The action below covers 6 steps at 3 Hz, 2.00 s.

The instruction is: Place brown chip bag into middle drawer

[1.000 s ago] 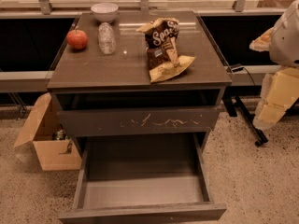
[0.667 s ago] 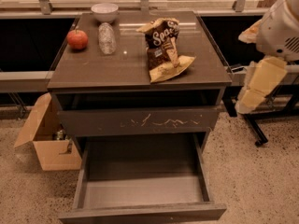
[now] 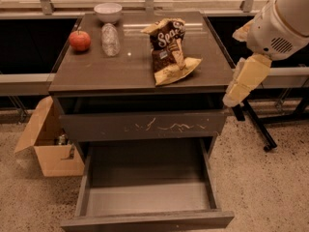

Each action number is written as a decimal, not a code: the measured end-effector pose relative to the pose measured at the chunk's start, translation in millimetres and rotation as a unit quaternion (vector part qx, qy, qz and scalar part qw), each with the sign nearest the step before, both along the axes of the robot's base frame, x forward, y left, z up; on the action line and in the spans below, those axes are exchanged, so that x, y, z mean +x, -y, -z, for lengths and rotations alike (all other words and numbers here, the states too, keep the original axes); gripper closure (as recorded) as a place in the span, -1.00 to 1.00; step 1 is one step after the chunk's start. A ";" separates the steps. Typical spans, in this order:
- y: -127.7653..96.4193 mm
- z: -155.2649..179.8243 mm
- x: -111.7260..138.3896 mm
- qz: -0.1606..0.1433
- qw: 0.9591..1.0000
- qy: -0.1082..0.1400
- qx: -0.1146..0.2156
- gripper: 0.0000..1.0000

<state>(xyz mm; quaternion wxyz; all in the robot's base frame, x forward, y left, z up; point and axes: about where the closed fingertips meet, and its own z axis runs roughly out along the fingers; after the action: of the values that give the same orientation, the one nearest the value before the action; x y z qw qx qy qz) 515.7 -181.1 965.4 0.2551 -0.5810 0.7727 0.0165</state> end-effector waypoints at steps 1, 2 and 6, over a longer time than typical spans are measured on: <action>0.4 4.5 24.0 0.022 1.000 0.013 0.017 -1.00; -9.9 14.5 105.4 0.056 0.995 0.028 0.072 -1.00; -85.5 65.4 234.6 0.075 0.967 0.007 0.245 -0.63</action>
Offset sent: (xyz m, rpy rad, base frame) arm 0.1850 0.0093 -0.0165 0.2363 -0.0983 -0.1864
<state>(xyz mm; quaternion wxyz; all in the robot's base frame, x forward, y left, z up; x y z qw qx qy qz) 750.3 -95.7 899.9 0.3954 -0.4413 0.7847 0.1822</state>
